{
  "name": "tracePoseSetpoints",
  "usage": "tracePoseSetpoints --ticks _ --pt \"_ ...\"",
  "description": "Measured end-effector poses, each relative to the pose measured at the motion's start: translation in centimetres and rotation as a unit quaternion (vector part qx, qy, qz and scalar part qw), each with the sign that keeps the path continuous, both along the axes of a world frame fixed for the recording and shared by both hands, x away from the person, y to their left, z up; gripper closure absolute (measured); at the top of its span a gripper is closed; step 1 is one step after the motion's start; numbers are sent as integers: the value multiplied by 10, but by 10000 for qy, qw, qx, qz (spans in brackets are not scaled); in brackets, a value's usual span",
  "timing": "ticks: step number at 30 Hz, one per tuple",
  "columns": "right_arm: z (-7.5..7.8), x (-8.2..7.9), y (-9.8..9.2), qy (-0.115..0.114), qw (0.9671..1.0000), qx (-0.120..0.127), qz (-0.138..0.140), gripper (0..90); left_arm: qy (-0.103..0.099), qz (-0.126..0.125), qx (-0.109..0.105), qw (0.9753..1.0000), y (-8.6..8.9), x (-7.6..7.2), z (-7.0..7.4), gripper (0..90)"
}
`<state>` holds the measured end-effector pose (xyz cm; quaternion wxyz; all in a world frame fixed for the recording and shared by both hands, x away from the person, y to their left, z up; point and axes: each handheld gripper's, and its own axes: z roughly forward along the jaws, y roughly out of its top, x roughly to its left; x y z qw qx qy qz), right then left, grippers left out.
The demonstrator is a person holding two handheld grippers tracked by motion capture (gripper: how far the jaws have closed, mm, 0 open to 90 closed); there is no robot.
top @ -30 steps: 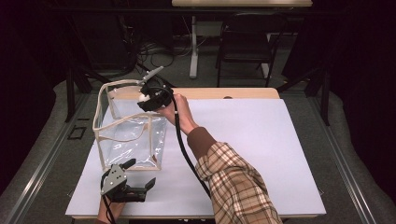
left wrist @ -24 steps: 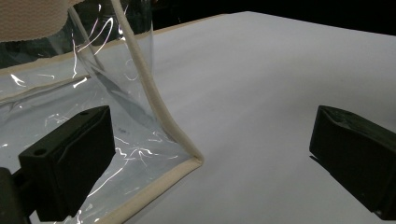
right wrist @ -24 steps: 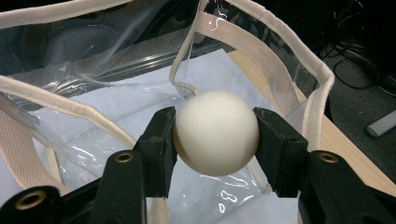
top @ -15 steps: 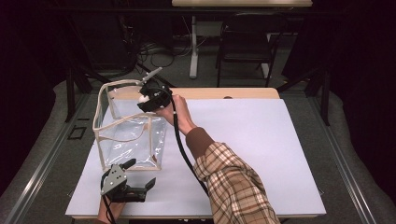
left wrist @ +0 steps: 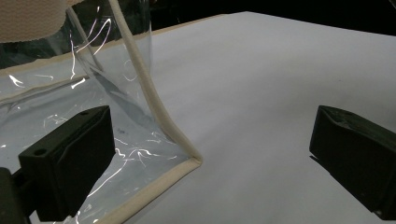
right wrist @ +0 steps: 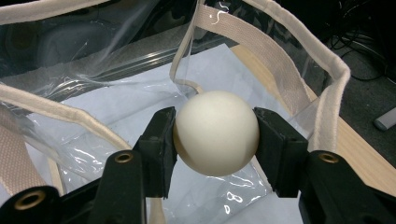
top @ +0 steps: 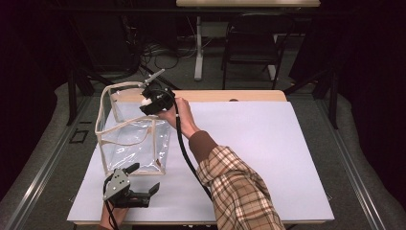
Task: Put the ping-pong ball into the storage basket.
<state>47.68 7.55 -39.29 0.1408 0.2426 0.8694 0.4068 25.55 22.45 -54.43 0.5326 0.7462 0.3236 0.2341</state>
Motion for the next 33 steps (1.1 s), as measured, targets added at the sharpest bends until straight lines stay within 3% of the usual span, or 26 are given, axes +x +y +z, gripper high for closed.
tracePoseSetpoints --ticks 20,26,30,33 --pt "-6 5 4 87 9999 -80 -57 502 6 -9 -10 10000 0 0 0 2" --pt "-5 4 3 96 9998 -85 -159 334 7 -25 -9 10000 1 0 0 2" --pt "2 0 -6 64 9998 105 -173 225 10 -29 -8 10000 0 0 0 2" --pt "5 -2 -11 22 9997 177 -162 198 13 -30 -7 10000 0 0 0 2"
